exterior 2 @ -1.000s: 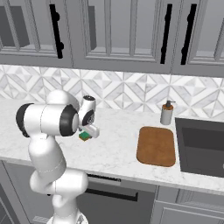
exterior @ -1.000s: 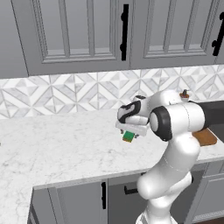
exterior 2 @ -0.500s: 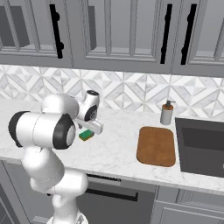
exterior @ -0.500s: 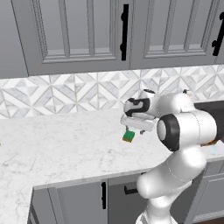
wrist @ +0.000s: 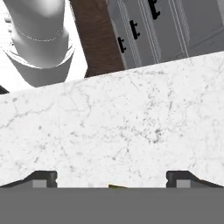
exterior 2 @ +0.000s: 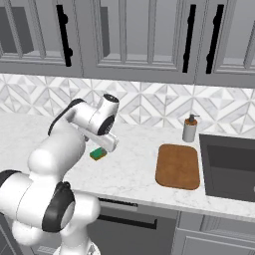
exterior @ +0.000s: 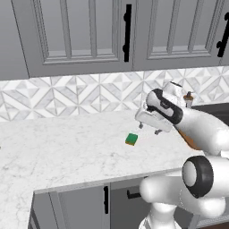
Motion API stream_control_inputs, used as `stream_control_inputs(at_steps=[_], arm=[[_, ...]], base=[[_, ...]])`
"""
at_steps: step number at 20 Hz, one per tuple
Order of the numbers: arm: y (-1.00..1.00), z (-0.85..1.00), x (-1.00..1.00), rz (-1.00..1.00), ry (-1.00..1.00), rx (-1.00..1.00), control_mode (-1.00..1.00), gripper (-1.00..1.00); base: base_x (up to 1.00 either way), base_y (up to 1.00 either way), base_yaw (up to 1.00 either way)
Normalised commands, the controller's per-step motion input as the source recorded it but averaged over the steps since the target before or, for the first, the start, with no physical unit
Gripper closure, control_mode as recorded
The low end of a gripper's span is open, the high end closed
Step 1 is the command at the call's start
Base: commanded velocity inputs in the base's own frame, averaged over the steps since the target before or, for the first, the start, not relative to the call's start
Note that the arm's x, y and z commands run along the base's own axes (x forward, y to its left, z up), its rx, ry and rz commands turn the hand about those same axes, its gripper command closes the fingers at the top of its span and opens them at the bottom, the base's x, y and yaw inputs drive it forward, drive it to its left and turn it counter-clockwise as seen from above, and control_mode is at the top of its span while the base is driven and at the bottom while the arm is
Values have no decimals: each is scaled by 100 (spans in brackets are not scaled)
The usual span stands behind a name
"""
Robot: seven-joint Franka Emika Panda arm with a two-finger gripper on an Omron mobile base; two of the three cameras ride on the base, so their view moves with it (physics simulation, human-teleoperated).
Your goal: Pick up the sponge from the counter and clean the cutting board by briefly scrubbing or pressing down on the cutting board. Once finished, release the sponge.
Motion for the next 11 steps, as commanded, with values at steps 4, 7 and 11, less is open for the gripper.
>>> stream_control_inputs(at_steps=[4, 7, 11], arm=[[-7, 94, -100, 1, -12, 5, -100, -100], [0, 72, -96, 0, -14, 0, -100, -100], [-3, 43, -93, 0, -14, -1, -100, -100]], base=[[0, 0, 0], [0, 0, 0], [0, 0, 0]])
